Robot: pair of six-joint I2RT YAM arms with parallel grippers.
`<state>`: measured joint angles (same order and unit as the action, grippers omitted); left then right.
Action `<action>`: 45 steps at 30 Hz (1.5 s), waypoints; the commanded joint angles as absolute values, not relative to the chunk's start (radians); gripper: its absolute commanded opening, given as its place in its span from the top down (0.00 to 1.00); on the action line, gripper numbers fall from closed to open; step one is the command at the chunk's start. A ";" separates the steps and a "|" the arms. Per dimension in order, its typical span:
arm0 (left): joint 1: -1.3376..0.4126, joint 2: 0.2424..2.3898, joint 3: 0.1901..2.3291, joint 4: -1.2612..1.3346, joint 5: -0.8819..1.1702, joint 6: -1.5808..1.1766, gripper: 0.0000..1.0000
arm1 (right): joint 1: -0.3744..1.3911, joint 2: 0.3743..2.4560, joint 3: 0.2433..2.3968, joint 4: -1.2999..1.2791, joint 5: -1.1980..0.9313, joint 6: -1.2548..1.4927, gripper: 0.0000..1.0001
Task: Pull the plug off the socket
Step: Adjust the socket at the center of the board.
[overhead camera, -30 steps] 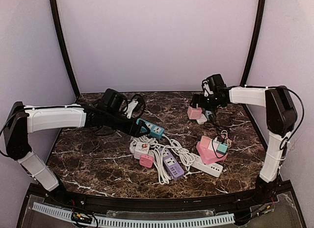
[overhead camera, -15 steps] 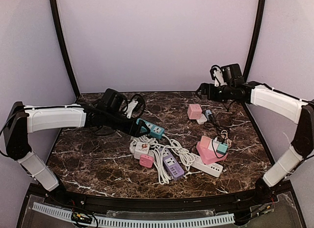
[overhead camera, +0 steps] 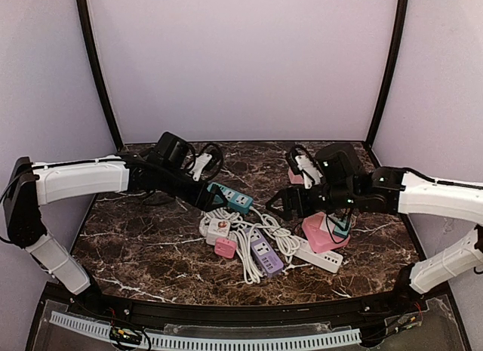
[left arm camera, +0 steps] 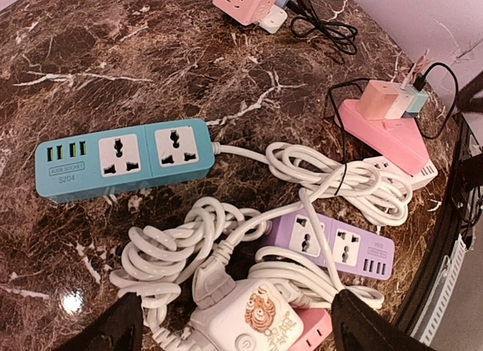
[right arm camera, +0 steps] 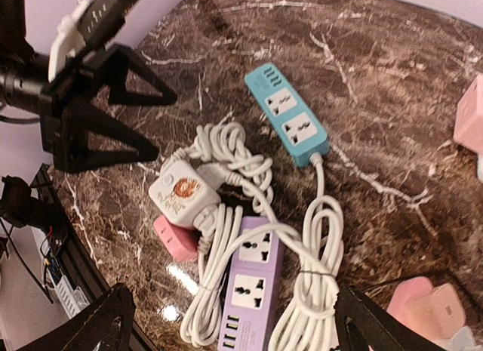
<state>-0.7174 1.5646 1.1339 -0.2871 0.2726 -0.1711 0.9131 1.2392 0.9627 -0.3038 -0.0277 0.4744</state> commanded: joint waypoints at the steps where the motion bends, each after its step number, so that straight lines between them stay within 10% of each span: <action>1: -0.704 1.512 1.075 -0.335 0.231 -0.126 0.14 | 1.033 1.329 0.957 -0.259 0.040 0.571 0.09; 17: -0.690 1.514 1.054 -0.311 0.261 -0.181 0.13 | 1.168 1.807 1.242 -0.174 -0.064 0.544 0.09; 45: -0.690 1.493 1.054 -0.325 0.241 -0.174 0.13 | 1.276 1.999 1.486 -0.256 -0.187 0.543 0.13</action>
<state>-0.6743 1.5246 1.0573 -0.3626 0.2188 -0.1680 1.2163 1.9713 1.4036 -0.3004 -0.1345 0.5987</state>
